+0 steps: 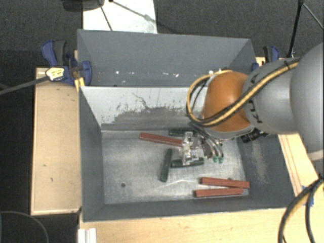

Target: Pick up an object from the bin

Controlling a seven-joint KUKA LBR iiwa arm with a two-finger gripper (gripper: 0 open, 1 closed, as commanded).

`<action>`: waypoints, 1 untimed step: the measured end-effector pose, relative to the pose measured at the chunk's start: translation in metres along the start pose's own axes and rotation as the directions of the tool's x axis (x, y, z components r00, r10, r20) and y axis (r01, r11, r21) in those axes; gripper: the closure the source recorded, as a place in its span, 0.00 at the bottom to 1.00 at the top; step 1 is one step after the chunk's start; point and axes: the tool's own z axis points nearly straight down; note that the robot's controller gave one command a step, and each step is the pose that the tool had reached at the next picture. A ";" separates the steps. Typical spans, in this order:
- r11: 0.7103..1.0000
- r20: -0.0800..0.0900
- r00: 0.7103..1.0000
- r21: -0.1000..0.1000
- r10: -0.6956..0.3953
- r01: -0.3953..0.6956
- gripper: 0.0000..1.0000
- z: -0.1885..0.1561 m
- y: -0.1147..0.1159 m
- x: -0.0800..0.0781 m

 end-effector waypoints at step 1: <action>1.000 0.000 1.000 0.000 0.000 0.000 1.00 0.000 0.000 0.000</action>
Offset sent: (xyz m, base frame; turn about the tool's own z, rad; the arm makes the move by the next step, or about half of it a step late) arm 0.0018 -0.0006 0.1249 -0.0056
